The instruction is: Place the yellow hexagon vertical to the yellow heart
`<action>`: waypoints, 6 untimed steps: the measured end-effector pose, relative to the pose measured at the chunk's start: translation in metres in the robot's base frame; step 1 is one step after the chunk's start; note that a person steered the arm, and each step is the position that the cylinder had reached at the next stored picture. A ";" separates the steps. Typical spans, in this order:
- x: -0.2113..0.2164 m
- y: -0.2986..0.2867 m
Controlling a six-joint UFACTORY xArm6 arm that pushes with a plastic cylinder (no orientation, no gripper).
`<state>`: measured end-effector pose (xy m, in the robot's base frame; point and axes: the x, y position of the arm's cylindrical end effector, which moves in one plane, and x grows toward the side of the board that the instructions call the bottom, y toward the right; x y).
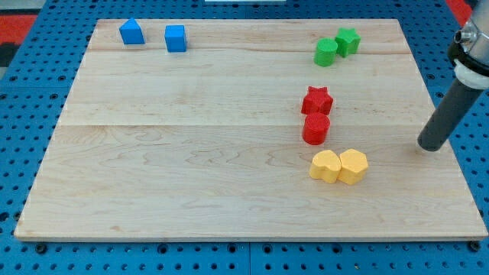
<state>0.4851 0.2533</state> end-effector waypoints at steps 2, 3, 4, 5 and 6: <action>0.000 -0.038; 0.000 -0.067; 0.015 -0.078; 0.044 -0.083; 0.070 -0.084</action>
<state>0.5554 0.1689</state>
